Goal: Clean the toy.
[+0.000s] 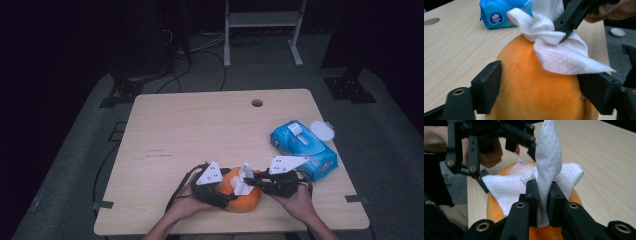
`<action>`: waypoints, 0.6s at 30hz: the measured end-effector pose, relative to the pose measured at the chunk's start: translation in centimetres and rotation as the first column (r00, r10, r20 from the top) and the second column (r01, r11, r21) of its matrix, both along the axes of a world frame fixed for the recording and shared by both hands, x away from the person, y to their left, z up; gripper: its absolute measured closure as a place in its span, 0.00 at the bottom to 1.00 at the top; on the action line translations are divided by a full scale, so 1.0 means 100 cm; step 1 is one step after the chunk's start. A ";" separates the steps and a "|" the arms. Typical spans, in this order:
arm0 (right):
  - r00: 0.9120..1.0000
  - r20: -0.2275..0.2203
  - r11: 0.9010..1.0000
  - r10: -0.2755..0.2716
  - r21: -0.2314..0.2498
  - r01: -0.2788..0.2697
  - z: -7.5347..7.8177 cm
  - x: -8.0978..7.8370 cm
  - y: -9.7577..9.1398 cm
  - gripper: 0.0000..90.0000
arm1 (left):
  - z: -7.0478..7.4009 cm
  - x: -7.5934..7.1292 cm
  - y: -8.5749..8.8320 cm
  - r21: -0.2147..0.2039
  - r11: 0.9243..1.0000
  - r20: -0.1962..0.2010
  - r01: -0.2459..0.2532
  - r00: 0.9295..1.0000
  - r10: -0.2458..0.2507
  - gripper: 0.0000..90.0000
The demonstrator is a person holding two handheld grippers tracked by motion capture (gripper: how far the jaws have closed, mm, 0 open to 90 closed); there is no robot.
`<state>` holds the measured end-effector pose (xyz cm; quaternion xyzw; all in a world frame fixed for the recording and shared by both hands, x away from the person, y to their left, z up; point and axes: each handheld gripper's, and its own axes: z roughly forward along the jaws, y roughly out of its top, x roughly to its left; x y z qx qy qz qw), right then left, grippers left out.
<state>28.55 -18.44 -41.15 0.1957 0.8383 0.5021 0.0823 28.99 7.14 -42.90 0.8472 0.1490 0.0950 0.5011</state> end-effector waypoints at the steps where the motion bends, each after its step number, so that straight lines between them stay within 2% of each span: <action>1: 1.000 -0.007 1.000 -0.005 0.001 0.005 -0.002 -0.001 -0.003 0.89 | 0.000 0.003 0.002 0.001 1.000 -0.023 -0.018 1.000 0.018 0.11; 2: 1.000 -0.007 1.000 -0.005 0.001 0.005 -0.002 -0.001 -0.003 0.89 | 0.000 0.003 0.002 0.001 1.000 -0.023 -0.018 1.000 0.018 0.09; 3: 1.000 -0.013 1.000 -0.009 0.003 0.009 -0.003 0.000 -0.008 0.89 | -0.002 0.006 0.005 -0.017 0.999 -0.052 -0.028 0.998 0.027 0.07; 4: 1.000 -0.013 1.000 -0.009 0.003 0.009 -0.003 0.000 -0.008 0.89 | -0.002 0.006 0.005 -0.017 0.999 -0.052 -0.028 0.998 0.027 0.07; 5: 1.000 -0.020 1.000 -0.012 0.006 0.012 -0.004 0.000 -0.011 0.89 | -0.007 0.012 0.006 -0.037 0.999 -0.122 -0.028 0.992 0.023 0.08; 8: 0.999 -0.021 1.000 -0.030 -0.002 0.030 -0.003 0.003 -0.010 0.89 | -0.010 0.014 0.005 -0.048 0.998 -0.127 -0.038 0.991 0.032 0.17; 9: 0.999 0.011 0.999 -0.034 -0.024 0.035 0.001 0.002 -0.006 0.89 | -0.009 0.012 0.002 -0.041 0.998 -0.106 -0.041 0.994 0.037 0.19; 10: 0.999 0.011 0.999 -0.034 -0.024 0.035 0.001 0.002 -0.006 0.89 | -0.009 0.012 0.002 -0.041 0.998 -0.106 -0.041 0.994 0.037 0.21; 11: 0.999 0.027 1.000 -0.022 -0.014 0.023 0.005 0.001 0.000 0.89 | -0.006 0.008 -0.002 -0.029 0.999 -0.073 -0.042 0.997 0.040 0.22; 12: 0.999 0.027 1.000 -0.022 -0.014 0.023 0.005 0.001 0.000 0.89 | -0.006 0.008 -0.002 -0.029 0.999 -0.073 -0.042 0.997 0.040 0.23; 13: 0.999 0.040 1.000 -0.009 -0.015 0.010 0.006 -0.001 0.004 0.89 | -0.004 0.004 -0.005 -0.017 0.999 -0.042 -0.038 0.998 0.037 0.23; 14: 0.997 0.071 0.999 0.016 -0.041 -0.014 0.010 -0.005 0.013 0.89 | -0.002 -0.002 -0.007 0.008 1.000 -0.007 -0.029 1.000 0.029 0.24; 17: 0.997 0.074 0.998 0.030 -0.049 -0.026 0.011 -0.006 0.012 0.89 | -0.002 -0.004 -0.005 0.002 1.000 -0.004 -0.020 1.000 0.020 0.25; 18: 0.998 0.051 0.999 0.035 -0.035 -0.034 0.010 -0.005 0.006 0.89 | -0.003 -0.004 -0.004 -0.002 1.000 -0.010 -0.015 1.000 0.015 0.25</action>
